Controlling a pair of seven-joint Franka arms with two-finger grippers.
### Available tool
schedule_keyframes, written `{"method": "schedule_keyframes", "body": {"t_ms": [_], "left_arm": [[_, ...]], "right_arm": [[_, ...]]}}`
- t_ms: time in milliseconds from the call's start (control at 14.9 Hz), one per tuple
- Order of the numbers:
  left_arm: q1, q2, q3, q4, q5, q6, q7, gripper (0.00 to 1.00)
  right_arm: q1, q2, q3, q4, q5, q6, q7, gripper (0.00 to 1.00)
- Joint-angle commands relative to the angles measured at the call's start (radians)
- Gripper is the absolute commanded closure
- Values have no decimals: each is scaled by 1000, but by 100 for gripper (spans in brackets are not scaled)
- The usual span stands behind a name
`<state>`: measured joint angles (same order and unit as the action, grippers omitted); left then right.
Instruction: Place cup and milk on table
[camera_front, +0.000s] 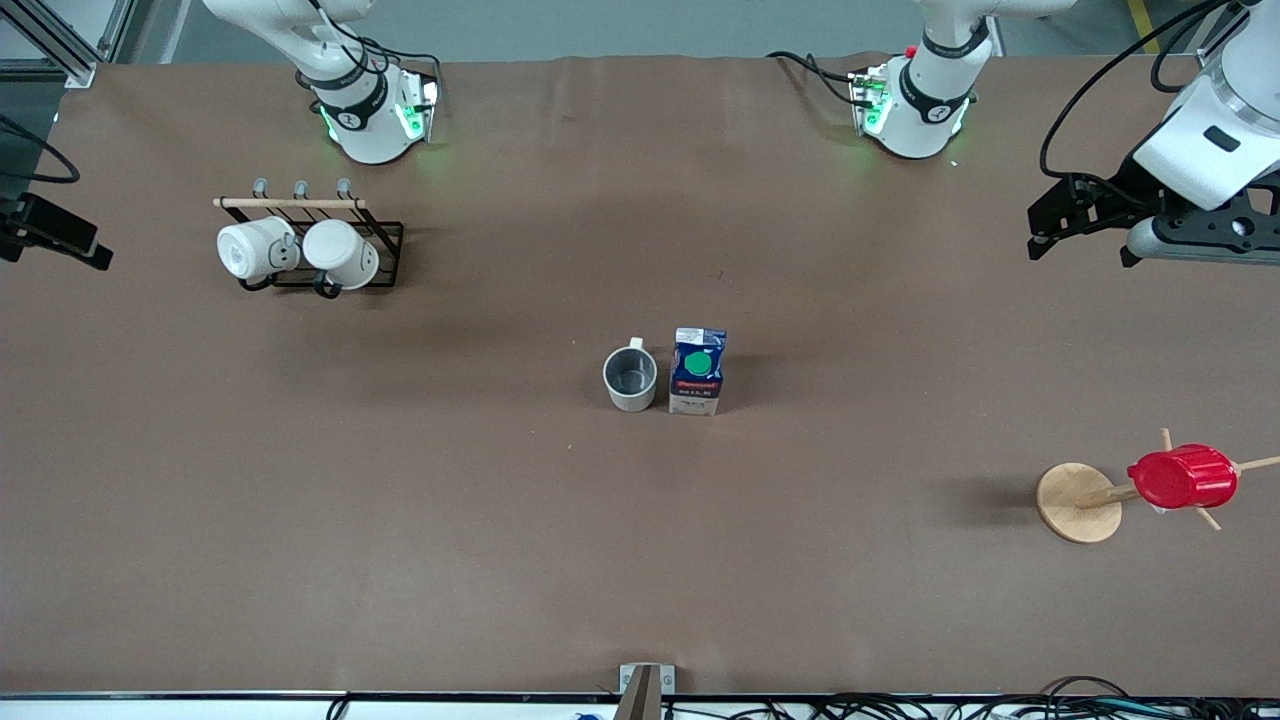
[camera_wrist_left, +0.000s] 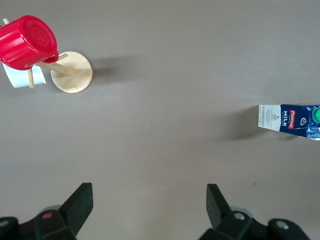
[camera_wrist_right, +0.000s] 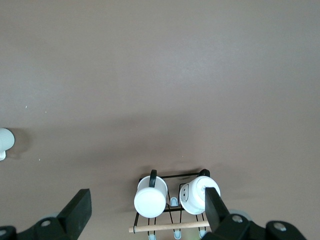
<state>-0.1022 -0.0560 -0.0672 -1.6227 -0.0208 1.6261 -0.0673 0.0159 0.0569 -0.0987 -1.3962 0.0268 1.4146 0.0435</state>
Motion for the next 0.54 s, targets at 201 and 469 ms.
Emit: {"method": "schedule_keyframes", "body": {"t_ms": [201,469], "left_arm": [[13,62,-3,64,-16,1,1,0],[13,62,-3,61,-18,0,0,1]], "right_arm": [[-8,1,7,9,12,-5,-2,0],[-10,1,7,9,12,-3,-2,0]]}}
